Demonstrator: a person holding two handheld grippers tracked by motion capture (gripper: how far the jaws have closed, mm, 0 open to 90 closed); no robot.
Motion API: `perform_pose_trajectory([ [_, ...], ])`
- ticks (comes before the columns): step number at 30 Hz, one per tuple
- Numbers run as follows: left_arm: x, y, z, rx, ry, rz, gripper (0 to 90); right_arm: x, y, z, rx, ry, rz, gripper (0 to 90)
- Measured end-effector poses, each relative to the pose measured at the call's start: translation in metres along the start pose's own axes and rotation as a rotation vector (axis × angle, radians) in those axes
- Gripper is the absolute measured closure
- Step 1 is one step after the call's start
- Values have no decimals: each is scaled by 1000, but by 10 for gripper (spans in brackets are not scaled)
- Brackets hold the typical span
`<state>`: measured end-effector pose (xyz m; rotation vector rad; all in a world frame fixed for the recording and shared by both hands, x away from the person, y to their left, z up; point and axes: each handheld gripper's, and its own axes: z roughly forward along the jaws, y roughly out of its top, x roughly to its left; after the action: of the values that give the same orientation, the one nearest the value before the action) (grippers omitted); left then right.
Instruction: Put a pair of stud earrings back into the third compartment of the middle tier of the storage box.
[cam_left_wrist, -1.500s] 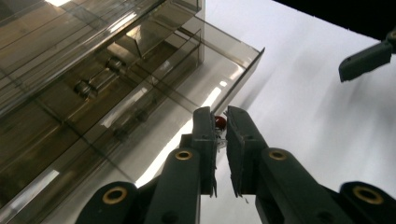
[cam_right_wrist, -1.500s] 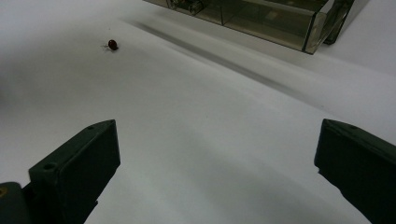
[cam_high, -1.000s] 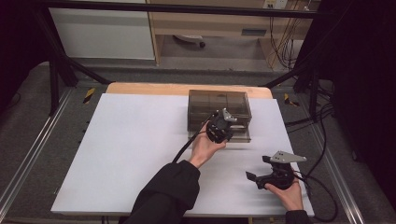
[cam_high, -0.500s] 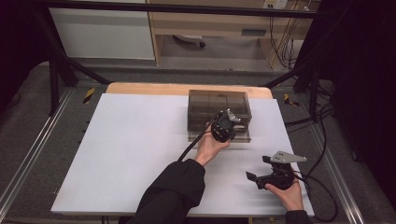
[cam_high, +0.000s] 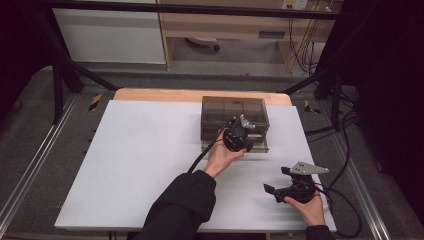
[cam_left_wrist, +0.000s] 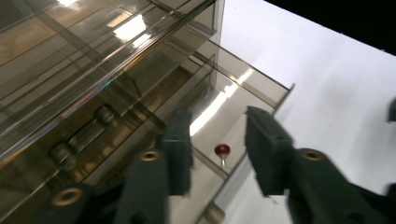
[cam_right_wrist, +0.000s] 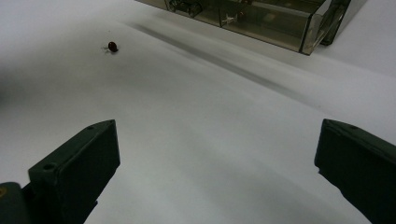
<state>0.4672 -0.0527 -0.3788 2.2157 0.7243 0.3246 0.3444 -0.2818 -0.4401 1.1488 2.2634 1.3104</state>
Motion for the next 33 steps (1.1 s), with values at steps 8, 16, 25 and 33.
perform_pose_trajectory([
  [8,7,-22,-32,-21,-5,-17,338,1,0,0,0,0,7,6],
  [16,13,-41,-56,-34,3,-20,189,1,-1,0,1,1,6,6],
  [25,20,-69,-82,-34,2,-36,117,1,-1,1,7,-1,5,6],
  [33,26,-91,-97,-34,10,-49,93,1,-1,1,11,-3,5,6],
])
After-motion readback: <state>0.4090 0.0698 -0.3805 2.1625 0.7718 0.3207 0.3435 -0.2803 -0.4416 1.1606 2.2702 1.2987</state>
